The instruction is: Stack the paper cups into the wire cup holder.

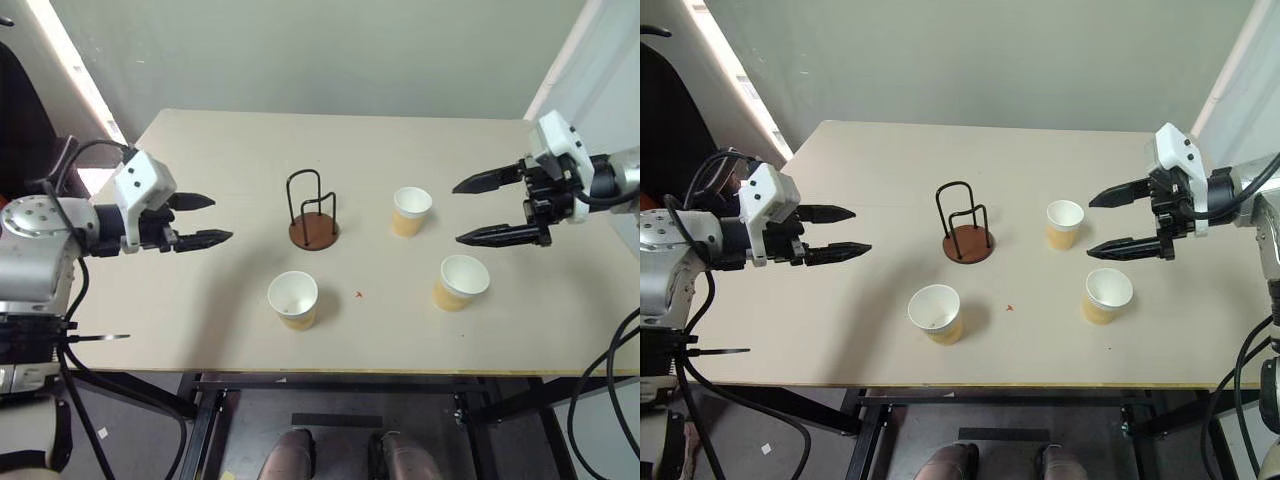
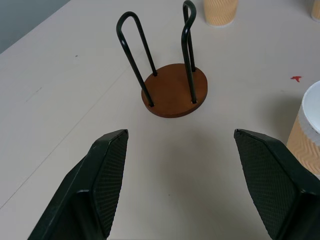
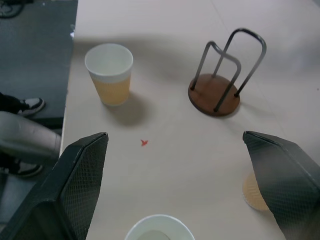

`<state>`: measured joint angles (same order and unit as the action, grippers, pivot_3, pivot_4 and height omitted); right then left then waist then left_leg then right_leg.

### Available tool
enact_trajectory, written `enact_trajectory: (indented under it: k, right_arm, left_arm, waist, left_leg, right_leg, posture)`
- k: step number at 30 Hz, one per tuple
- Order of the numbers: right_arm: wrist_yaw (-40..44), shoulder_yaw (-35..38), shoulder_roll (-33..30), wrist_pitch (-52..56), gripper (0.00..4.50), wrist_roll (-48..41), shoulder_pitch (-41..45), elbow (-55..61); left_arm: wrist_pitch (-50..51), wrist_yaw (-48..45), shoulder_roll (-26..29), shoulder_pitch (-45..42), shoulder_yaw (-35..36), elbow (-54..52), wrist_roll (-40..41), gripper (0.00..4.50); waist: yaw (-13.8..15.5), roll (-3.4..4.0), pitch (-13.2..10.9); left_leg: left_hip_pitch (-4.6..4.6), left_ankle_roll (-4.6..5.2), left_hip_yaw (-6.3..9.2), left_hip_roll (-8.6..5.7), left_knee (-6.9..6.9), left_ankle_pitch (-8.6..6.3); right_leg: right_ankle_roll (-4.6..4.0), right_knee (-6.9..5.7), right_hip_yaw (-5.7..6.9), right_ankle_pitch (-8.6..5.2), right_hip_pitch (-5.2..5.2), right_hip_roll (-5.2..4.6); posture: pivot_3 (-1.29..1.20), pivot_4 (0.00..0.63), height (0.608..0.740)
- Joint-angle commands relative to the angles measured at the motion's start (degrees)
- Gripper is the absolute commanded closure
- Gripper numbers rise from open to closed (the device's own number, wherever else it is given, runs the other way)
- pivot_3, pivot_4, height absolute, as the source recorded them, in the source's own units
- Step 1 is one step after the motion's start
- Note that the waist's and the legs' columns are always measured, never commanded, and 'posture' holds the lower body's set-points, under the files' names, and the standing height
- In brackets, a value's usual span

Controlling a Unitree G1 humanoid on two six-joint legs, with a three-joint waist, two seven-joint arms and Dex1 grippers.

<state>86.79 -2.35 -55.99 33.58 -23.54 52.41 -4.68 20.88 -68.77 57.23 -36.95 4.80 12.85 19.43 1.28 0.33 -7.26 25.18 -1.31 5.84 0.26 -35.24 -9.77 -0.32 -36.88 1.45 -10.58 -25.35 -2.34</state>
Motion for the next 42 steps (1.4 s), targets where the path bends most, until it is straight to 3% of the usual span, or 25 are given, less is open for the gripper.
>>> enact_trajectory:
  k: [1,6,14,24,27,35,42]
  right_arm:
    - [-1.25,3.58,-1.03,2.02,0.0,-3.03,-0.78,4.2]
    - [-3.05,5.84,-2.03,4.57,0.0,-5.52,-2.81,7.63]
    - [-6.94,7.29,-1.58,6.35,0.0,-7.95,-3.36,10.16]
    - [-11.09,10.52,-4.21,9.38,0.0,-10.93,-7.68,15.56]
    - [-12.43,11.12,-4.51,10.05,0.0,-11.45,-8.75,16.67]
    - [-14.59,12.12,-5.61,10.36,0.0,-12.47,-11.01,18.47]
    - [-14.96,11.96,-5.92,9.8,0.0,-12.55,-11.34,18.38]
  left_arm:
    - [-1.17,-1.18,-0.5,-2.36,0.19,0.89,-0.07,0.89]
    - [-3.6,-0.12,-4.75,-6.06,-2.56,4.79,-2.3,0.89]
    - [-9.57,5.93,-19.87,-12.37,-7.81,17.88,-8.03,0.89]
    - [-17.48,14.86,-30.26,-22.01,-8.33,35.85,-12.85,0.89]
    - [-18.44,14.97,-31.88,-23.55,-8.19,38.42,-13.13,1.47]
    - [-19.85,14.55,-32.95,-24.42,-7.64,40.62,-13.62,4.36]
    - [-16.93,10.95,-32.0,-24.76,-6.27,36.22,-11.43,4.44]
  waist:
    - [0.0,0.0,0.0]
    - [0.33,0.0,0.0]
    - [0.49,0.0,0.0]
    - [0.81,0.0,0.0]
    - [0.94,0.0,0.0]
    - [1.22,0.0,0.0]
    - [1.3,0.0,0.0]
  left_leg:
    - [0.0,0.0,0.0,0.0,0.0,0.0]
    - [0.01,0.09,0.0,-0.03,-0.09,0.08]
    - [0.0,0.47,-0.02,-0.11,-0.82,-0.13]
    - [0.08,0.5,-0.09,-0.21,-0.92,-0.16]
    - [0.09,0.48,-0.1,-0.3,-0.95,-0.16]
    - [0.28,0.42,-0.12,-0.42,-1.36,-0.2]
    - [0.37,0.7,-0.13,-0.46,-1.66,-0.41]
  right_leg:
    - [0.0,0.0,0.0,0.0,0.0,0.0]
    - [-0.01,0.01,0.0,-0.01,0.07,-0.01]
    - [0.25,0.11,-0.01,0.11,0.56,-0.06]
    - [1.36,0.18,-0.08,0.25,0.65,-0.07]
    - [1.54,0.16,-0.14,0.16,0.68,-0.11]
    - [1.92,0.17,-0.2,0.03,0.72,-0.11]
    - [2.07,0.18,-0.27,0.01,0.76,-0.1]
  posture:
    - [0.0,0.15,0.74]
    - [0.0,0.15,0.74]
    - [0.0,0.15,0.74]
    - [0.0,0.15,0.74]
    - [0.0,0.15,0.74]
    - [0.0,0.15,0.74]
    - [0.0,0.15,0.74]
